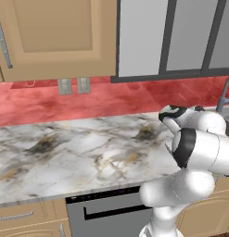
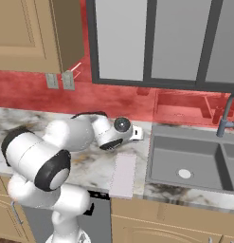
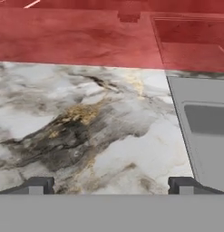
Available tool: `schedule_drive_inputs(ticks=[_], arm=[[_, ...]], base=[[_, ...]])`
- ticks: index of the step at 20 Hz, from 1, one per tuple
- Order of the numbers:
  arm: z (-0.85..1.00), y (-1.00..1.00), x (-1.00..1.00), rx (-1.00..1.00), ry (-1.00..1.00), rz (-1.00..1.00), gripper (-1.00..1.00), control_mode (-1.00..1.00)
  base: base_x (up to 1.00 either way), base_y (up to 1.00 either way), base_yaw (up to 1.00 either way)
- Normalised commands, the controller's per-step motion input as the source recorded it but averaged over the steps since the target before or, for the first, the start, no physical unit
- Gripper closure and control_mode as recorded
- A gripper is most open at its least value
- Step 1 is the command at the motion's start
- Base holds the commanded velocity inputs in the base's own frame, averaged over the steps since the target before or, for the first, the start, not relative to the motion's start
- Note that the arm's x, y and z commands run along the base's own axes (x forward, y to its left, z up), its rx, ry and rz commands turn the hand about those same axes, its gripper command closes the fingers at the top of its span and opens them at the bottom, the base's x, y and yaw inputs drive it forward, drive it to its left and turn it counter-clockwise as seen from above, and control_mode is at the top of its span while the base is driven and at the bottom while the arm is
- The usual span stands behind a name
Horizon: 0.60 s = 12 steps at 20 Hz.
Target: The ice cube tray has been filled with water. Take the tray and place it in the freezer to make ice. Close the freezer door after placing the tray.
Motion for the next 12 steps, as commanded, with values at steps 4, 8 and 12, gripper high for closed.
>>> schedule_drive_inputs(ticks=[4,8,12], arm=[[1.0,-0.12,-0.78,0.0,-0.09,-0.03,-1.0,-1.0],[0.99,-0.24,-0.81,0.0,-0.02,-0.06,-1.0,-1.0],[0.99,-0.26,-0.82,0.0,0.0,-0.11,-1.0,-1.0]], base=[[0.0,0.0,0.0],[0.0,0.0,0.0],[0.0,0.0,0.0]])
